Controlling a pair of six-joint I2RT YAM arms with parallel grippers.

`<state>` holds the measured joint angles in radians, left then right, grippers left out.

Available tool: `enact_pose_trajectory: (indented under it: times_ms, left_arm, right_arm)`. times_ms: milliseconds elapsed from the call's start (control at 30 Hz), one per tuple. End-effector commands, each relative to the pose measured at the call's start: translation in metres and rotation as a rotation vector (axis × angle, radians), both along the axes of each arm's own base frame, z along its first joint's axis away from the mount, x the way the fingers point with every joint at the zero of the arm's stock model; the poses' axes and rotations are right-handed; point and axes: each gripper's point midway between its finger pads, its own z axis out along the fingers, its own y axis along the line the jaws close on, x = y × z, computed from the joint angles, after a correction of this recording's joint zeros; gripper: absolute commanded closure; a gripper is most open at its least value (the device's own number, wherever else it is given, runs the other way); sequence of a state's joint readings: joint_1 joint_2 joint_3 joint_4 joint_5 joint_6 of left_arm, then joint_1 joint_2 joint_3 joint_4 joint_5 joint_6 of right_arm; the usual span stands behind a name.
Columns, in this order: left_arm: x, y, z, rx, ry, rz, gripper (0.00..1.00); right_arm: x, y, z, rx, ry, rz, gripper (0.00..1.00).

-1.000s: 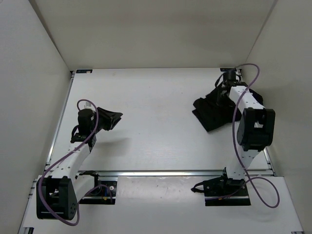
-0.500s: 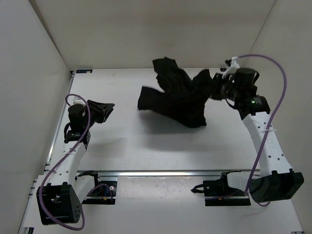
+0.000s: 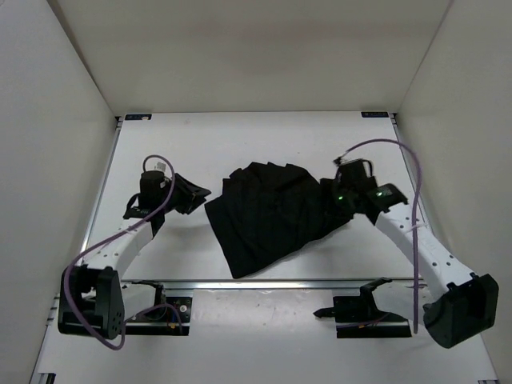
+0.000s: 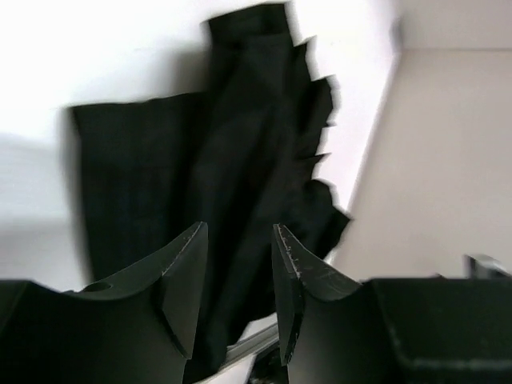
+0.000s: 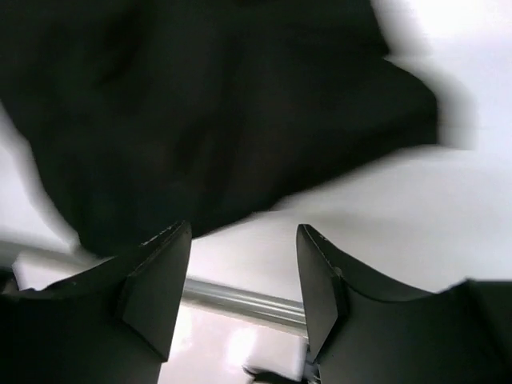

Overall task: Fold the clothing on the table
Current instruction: Move the skirt to the center of the board, then flatten the skirt out

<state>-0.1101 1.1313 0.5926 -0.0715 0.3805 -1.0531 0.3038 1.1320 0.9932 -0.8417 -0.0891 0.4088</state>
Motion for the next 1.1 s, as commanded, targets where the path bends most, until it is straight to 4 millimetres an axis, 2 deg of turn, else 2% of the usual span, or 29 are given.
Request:
enact_pose_trajectory:
  times_ms: [0, 33, 67, 133, 167, 200, 267, 333, 433, 467, 600, 633, 667, 700, 733, 767, 800, 867, 933, 967, 1000, 1033, 1067]
  left_arm:
    - [0.002, 0.002, -0.025, 0.09, 0.042, -0.036, 0.51]
    - [0.002, 0.007, -0.041, 0.14, 0.086, -0.046, 0.51]
    - [0.006, 0.009, -0.047, 0.165, 0.126, -0.053, 0.48]
    - [0.016, 0.013, -0.052, 0.227, 0.146, -0.082, 0.44]
    - [0.016, 0.013, -0.06, 0.24, 0.169, -0.091, 0.44]
    - [0.019, 0.016, -0.064, 0.248, 0.177, -0.085, 0.44]
    - [0.024, 0.013, -0.075, 0.267, 0.199, -0.101, 0.44]
    - [0.027, 0.01, -0.083, 0.287, 0.225, -0.116, 0.42]
    - [0.034, 0.003, -0.1, 0.321, 0.283, -0.161, 0.4]
    - [0.036, -0.001, -0.106, 0.325, 0.306, -0.181, 0.41]
    - [0.033, -0.024, -0.127, 0.279, 0.365, -0.269, 0.4]
    - [0.031, -0.027, -0.134, 0.285, 0.384, -0.282, 0.46]
    - [0.03, -0.027, -0.14, 0.293, 0.404, -0.285, 0.49]
    - [0.031, -0.029, -0.143, 0.303, 0.409, -0.296, 0.57]
    - [0.029, -0.036, -0.147, 0.304, 0.418, -0.322, 0.75]
    - [0.027, -0.038, -0.151, 0.302, 0.425, -0.326, 0.84]
    - [0.024, -0.041, -0.154, 0.288, 0.434, -0.339, 1.0]
    - [0.025, -0.047, -0.153, 0.264, 0.413, -0.359, 1.0]
    - [0.026, -0.047, -0.14, 0.227, 0.386, -0.35, 1.0]
    - [0.029, -0.047, -0.126, 0.213, 0.345, -0.335, 1.0]
    - [0.032, -0.044, -0.105, 0.205, 0.286, -0.32, 1.0]
    - [0.034, -0.043, -0.091, 0.187, 0.26, -0.297, 1.0]
    - [0.033, -0.041, -0.068, 0.176, 0.21, -0.277, 1.0]
  right_arm:
    - [-0.029, 0.082, -0.005, 0.187, 0.013, 0.129, 0.46]
    - [-0.034, 0.095, -0.016, 0.212, 0.043, 0.124, 0.47]
    - [-0.047, 0.109, -0.025, 0.222, 0.081, 0.175, 0.47]
    - [-0.062, 0.13, -0.031, 0.222, 0.112, 0.222, 0.47]
    - [-0.065, 0.131, -0.04, 0.205, 0.139, 0.225, 0.47]
    - [-0.069, 0.141, -0.036, 0.235, 0.139, 0.247, 0.46]
    - [-0.076, 0.151, -0.047, 0.266, 0.166, 0.274, 0.44]
    - [-0.081, 0.152, -0.061, 0.252, 0.205, 0.261, 0.41]
    - [-0.073, 0.146, -0.085, 0.227, 0.218, 0.222, 0.37]
    - [-0.072, 0.145, -0.094, 0.221, 0.229, 0.221, 0.26]
    - [-0.054, 0.129, -0.114, 0.18, 0.255, 0.179, 0.25]
    - [-0.046, 0.128, -0.114, 0.184, 0.247, 0.175, 0.26]
    - [-0.043, 0.128, -0.119, 0.19, 0.255, 0.171, 0.33]
    - [-0.042, 0.127, -0.119, 0.213, 0.266, 0.174, 0.42]
    - [-0.038, 0.125, -0.123, 0.221, 0.267, 0.18, 0.63]
    - [-0.037, 0.124, -0.123, 0.234, 0.267, 0.191, 0.78]
    - [-0.036, 0.122, -0.122, 0.24, 0.268, 0.195, 1.0]
    - [-0.025, 0.114, -0.117, 0.229, 0.245, 0.223, 1.0]
    - [0.004, 0.096, -0.105, 0.199, 0.194, 0.202, 1.0]
    - [0.02, 0.088, -0.093, 0.177, 0.161, 0.205, 1.0]
    - [0.049, 0.078, -0.071, 0.183, 0.098, 0.166, 1.0]
    - [0.06, 0.064, -0.065, 0.175, 0.092, 0.143, 1.0]
    - [0.081, 0.057, -0.04, 0.186, 0.03, 0.136, 1.0]
